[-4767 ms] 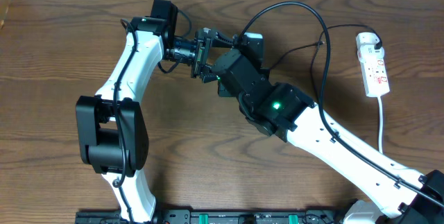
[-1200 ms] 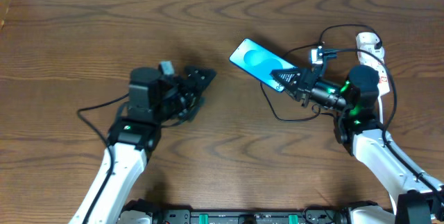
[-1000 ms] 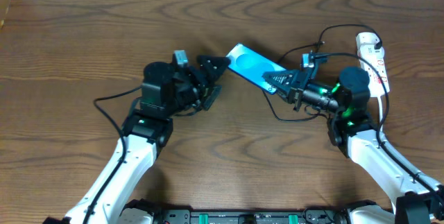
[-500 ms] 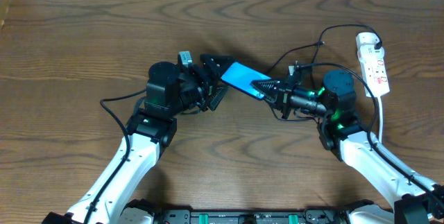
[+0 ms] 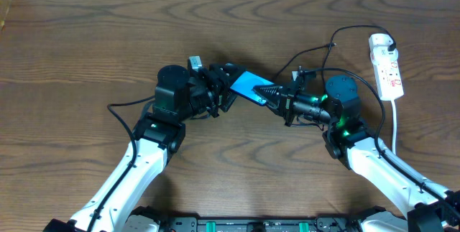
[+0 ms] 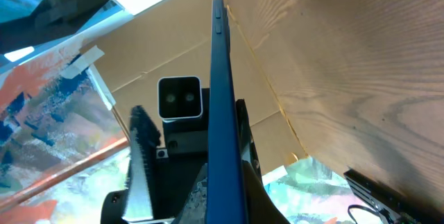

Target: Plug charger to phone and switch on socket

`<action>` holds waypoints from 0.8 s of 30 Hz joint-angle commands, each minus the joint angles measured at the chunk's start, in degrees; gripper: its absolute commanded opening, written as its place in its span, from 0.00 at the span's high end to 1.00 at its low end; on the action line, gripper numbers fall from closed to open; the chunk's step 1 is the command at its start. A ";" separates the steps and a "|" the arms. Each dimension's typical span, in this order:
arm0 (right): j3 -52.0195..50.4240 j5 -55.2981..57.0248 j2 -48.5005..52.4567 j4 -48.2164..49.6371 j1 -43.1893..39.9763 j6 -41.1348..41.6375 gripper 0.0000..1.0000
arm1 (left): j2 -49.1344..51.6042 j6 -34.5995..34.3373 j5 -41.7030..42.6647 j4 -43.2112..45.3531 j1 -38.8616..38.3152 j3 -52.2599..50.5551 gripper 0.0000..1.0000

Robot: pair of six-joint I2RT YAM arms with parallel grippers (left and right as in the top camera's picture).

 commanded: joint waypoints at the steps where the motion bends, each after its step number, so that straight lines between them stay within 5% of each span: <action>1: 0.24 0.87 -0.63 0.42 0.24 -0.39 0.99 | 0.22 -0.76 0.74 0.39 -0.13 0.55 0.52; 24: 0.24 -0.55 -0.63 0.46 2.29 0.81 0.99 | 0.22 -3.74 0.26 0.39 -0.13 0.55 0.67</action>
